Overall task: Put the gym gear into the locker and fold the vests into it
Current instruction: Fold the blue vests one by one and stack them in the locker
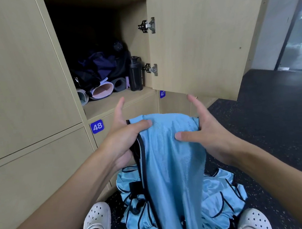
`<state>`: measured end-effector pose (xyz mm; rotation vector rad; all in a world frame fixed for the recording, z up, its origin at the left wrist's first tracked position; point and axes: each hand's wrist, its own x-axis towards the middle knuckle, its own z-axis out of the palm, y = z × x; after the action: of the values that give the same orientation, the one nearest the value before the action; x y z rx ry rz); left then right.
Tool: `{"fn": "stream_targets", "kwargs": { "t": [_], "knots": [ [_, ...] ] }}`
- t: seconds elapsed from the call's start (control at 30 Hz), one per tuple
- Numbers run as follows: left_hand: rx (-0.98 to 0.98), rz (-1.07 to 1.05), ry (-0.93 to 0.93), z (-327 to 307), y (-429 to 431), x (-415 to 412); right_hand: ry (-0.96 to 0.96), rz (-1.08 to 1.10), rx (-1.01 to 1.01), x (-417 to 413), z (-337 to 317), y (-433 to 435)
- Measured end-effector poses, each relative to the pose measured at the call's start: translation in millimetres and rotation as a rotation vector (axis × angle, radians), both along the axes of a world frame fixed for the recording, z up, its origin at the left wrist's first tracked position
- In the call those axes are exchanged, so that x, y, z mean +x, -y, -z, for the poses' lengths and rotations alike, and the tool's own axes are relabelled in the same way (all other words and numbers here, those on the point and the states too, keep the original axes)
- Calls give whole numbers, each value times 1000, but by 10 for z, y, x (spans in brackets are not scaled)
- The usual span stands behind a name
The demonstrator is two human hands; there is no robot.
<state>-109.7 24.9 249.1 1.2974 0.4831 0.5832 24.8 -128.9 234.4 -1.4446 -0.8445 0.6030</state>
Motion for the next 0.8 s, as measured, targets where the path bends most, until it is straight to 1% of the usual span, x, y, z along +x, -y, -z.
{"fn": "stream_targets", "kwargs": {
  "t": [0.07, 0.13, 0.2, 0.27, 0.37, 0.43, 0.5, 0.63, 0.8],
  "knots": [
    [1, -55, -52, 7, -50, -23, 8, 80, 40, -9, -13, -16],
    [-21, -74, -56, 12, -58, -29, -38, 116, 104, -42, -42, -21],
    [-64, 8, -15, 16, -27, -24, -49, 84, 123, -81, -48, -27],
    [-77, 135, -12, 27, 21, -34, -16, 50, 103, -125, -47, -42],
    [-27, 218, -58, 55, 25, -71, 5, 143, 117, -116, -59, -49],
    [35, 197, -94, 39, 3, -81, -21, 188, 134, -85, -84, -21],
    [42, 131, -99, -6, -35, -77, -38, 189, 117, -52, -99, 12],
    [40, 1, -90, -36, -145, -77, 52, 170, -18, 32, -97, 69],
    [62, -32, -106, -38, -253, -108, 28, 84, -135, 155, -109, 131]
  ]
}}
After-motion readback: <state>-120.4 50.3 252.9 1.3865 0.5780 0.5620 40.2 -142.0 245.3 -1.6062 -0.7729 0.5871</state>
